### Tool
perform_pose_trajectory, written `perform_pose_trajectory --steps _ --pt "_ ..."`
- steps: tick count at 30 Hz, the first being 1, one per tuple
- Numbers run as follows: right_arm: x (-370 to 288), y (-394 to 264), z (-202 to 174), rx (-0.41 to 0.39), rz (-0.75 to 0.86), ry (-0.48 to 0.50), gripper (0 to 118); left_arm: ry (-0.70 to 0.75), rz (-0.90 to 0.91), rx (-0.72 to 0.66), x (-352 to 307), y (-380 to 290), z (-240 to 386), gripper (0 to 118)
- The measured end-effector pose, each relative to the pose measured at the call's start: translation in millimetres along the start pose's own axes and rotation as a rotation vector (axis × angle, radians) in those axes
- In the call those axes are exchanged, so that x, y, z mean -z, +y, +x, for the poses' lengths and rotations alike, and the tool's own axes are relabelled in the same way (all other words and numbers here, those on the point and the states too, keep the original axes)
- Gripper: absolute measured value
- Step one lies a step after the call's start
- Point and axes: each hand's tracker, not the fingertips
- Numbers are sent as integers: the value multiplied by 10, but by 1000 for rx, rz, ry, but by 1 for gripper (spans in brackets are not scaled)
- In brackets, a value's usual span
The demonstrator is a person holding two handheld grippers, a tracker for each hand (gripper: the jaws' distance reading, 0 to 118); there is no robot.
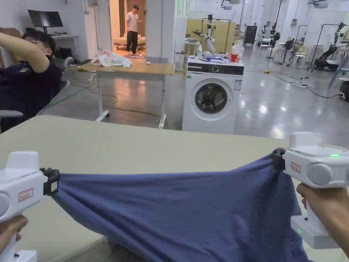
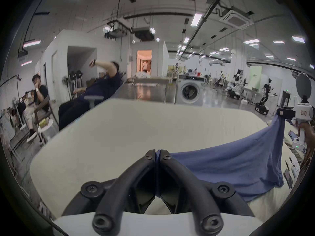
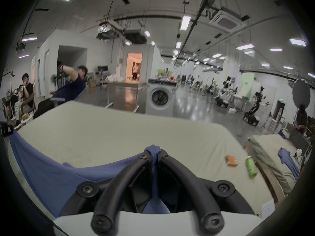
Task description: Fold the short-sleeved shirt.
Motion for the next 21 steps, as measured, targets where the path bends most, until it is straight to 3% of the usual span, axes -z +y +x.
perform_pose_trajectory --steps 10,21 --pt "-709 1067 562 -35 171 -161 4 -69 159 85 193 1697 556 0" --pt "-768 1795 822 -9 234 -225 4 -86 195 99 404 2618 655 0"
